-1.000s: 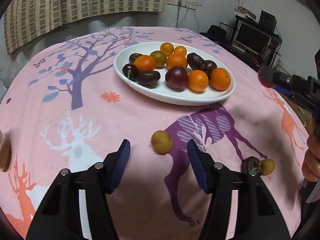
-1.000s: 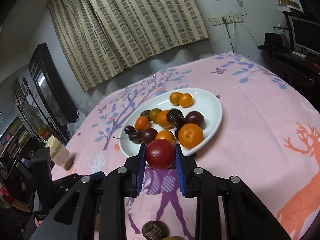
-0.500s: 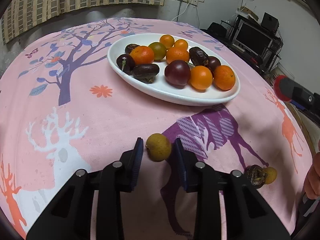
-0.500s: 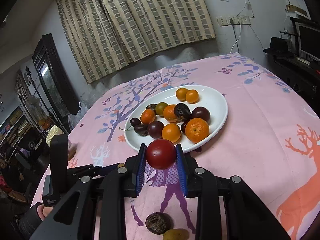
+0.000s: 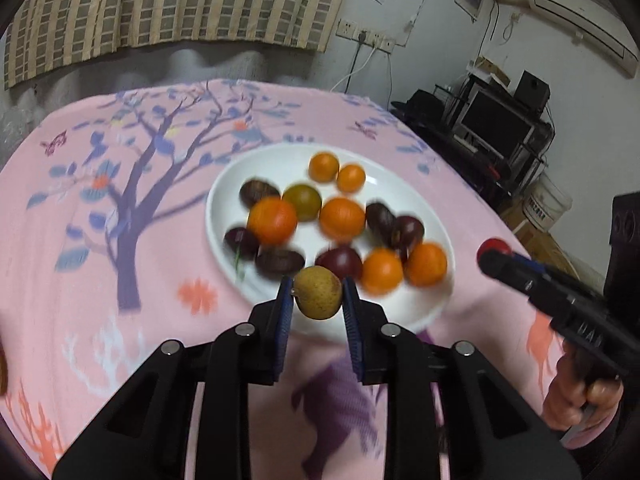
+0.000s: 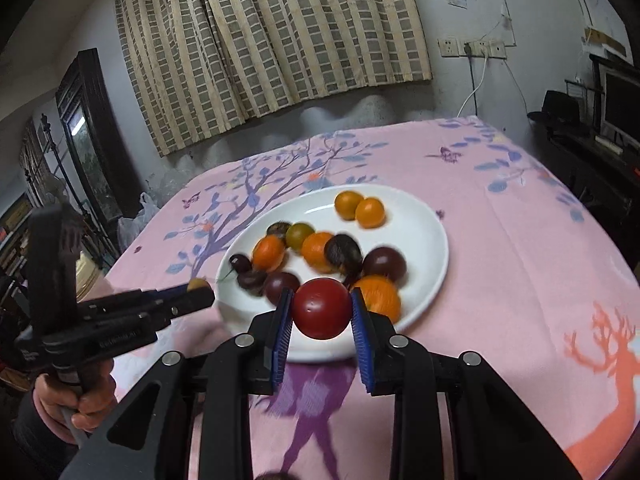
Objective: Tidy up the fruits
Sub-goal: 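Place both fruits on the white plate and open both tools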
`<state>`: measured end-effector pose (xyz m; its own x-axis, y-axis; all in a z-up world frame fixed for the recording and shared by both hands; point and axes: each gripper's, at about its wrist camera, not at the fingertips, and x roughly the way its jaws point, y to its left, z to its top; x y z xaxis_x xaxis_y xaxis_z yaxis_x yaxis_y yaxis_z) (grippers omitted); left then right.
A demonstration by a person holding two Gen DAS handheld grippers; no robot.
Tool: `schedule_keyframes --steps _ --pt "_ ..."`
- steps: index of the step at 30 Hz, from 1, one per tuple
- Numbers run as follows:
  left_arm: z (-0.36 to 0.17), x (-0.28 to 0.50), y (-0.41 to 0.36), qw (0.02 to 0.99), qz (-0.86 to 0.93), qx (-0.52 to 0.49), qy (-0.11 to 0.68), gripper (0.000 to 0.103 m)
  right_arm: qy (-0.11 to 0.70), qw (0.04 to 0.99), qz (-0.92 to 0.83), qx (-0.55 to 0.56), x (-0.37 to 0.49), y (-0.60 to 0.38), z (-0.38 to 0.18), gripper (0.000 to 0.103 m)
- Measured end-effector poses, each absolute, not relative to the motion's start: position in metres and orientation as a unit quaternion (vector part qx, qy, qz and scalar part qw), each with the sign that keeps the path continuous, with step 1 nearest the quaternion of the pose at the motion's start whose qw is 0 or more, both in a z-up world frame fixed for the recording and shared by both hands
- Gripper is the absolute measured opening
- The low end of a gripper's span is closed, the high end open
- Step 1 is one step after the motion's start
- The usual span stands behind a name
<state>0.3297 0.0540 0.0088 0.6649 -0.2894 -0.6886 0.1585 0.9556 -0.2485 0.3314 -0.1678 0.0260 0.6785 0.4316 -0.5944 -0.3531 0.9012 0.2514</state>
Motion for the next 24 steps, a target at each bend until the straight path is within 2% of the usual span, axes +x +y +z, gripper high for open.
schedule_keyframes --steps 3,4,5,6,9,24 --pt "0.012 0.366 0.042 0.913 -0.102 -0.072 0.389 0.026 0.340 0.918 0.202 0.035 0.357 -0.158 0.023 0.030" --pt "0.011 0.372 0.040 0.913 -0.086 -0.066 0.392 0.051 0.342 0.918 0.196 0.030 0.362 -0.156 0.021 0.031" --pt "0.010 0.378 0.039 0.912 -0.062 -0.058 0.402 0.070 0.349 0.918 0.187 0.029 0.366 -0.156 0.018 0.040" --pt "0.011 0.378 0.040 0.912 -0.042 -0.060 0.405 0.092 0.354 0.916 0.185 0.033 0.365 -0.157 0.017 0.043" --pt "0.023 0.352 0.049 0.928 -0.049 -0.085 0.359 0.096 0.347 0.919 0.187 0.008 0.356 -0.155 0.021 0.046" --pt "0.002 0.250 0.076 0.920 -0.006 -0.102 0.378 0.098 0.355 0.918 0.174 -0.018 0.286 -0.156 0.016 0.053"
